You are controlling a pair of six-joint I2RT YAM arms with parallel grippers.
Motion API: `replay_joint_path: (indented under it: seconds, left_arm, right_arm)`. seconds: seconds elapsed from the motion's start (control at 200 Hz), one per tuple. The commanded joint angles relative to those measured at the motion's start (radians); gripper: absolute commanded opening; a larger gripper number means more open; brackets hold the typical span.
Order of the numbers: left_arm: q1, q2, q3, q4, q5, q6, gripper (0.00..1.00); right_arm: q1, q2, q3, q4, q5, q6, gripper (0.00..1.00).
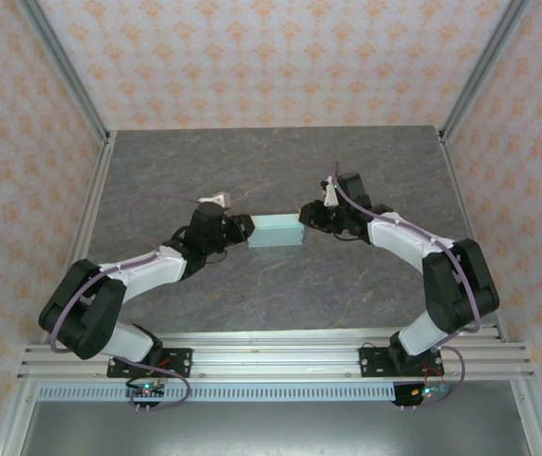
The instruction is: Fold the paper box
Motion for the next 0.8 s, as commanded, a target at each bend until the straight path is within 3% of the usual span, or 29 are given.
replay_joint_path:
  seconds: [0.0, 0.35, 0.796]
  left_arm:
    - [0.009, 0.039, -0.032, -0.238, 0.035, 0.023, 0.36]
    - [0.032, 0.061, -0.088, -0.209, 0.064, 0.014, 0.39]
    - [0.055, 0.030, -0.024, -0.207, 0.145, 0.012, 0.61]
  right_arm:
    - [-0.008, 0.069, -0.085, -0.165, -0.003, -0.011, 0.24]
    - [-0.007, 0.144, -0.189, -0.157, 0.098, -0.017, 0.15]
    - [0.058, 0.092, -0.172, -0.164, 0.226, 0.006, 0.13]
